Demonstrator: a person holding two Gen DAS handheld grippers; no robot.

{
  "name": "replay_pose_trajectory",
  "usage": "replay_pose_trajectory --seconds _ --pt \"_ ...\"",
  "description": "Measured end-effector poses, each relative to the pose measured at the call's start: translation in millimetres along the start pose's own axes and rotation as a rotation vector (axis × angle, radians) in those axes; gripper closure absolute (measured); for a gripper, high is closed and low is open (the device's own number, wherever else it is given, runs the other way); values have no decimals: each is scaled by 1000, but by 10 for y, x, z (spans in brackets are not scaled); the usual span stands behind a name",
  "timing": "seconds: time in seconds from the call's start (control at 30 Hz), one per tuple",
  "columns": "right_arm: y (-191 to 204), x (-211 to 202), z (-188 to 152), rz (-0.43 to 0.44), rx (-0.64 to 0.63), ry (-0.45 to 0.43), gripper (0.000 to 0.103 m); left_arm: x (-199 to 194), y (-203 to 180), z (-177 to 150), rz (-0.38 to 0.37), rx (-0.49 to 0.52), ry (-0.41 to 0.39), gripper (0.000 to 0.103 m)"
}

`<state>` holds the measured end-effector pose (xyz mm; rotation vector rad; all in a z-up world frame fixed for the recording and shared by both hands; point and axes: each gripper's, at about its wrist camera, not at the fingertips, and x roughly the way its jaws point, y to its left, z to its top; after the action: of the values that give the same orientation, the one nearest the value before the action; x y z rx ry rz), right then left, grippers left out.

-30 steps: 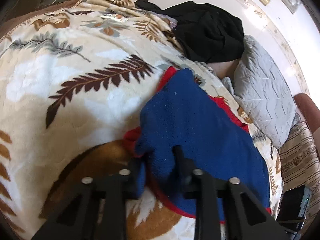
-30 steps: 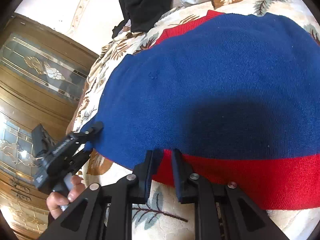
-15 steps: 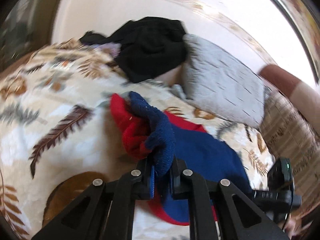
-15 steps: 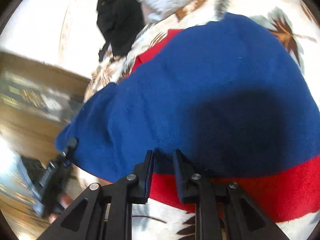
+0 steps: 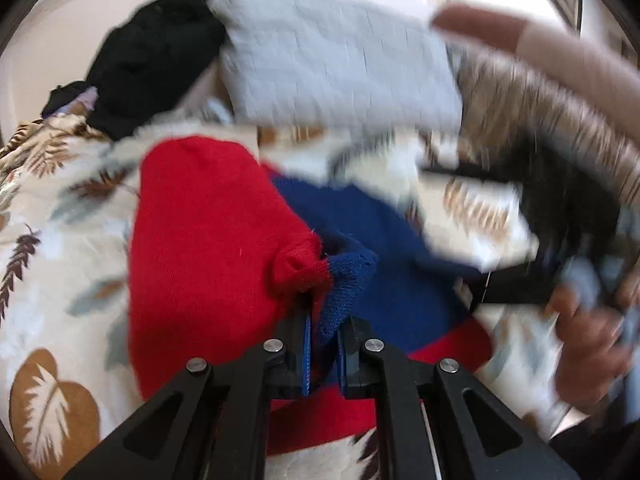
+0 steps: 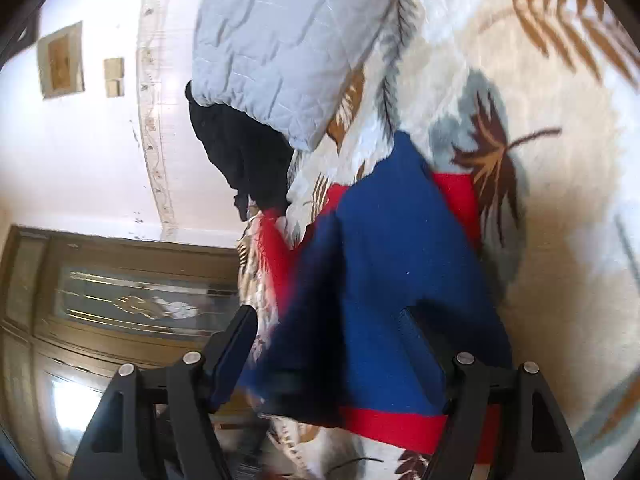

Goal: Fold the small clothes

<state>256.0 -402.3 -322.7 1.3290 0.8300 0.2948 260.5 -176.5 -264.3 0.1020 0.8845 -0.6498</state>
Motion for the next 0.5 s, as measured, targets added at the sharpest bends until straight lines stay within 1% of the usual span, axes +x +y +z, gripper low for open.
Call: replay_pose_trajectory --seconds 0.07,0.1,0.2,0.23,0.33,0.5 --pt "-28 134 72 -16 29 39 26 -7 -4 -47 3 28 -8 93" --pt "-54 162 110 -17 34 49 26 -56 13 -44 -11 33 -22 93" --pt "-17 396 224 22 39 98 26 -153 120 -22 -46 15 -40 93" --pt "42 514 270 27 18 125 26 -159 141 -11 -54 6 -40 93" --pt "167 796 335 -21 -45 181 26 -199 158 -16 -64 6 -48 93" --pt "330 1123 424 -48 -130 240 26 -230 95 -55 -76 29 -52 93"
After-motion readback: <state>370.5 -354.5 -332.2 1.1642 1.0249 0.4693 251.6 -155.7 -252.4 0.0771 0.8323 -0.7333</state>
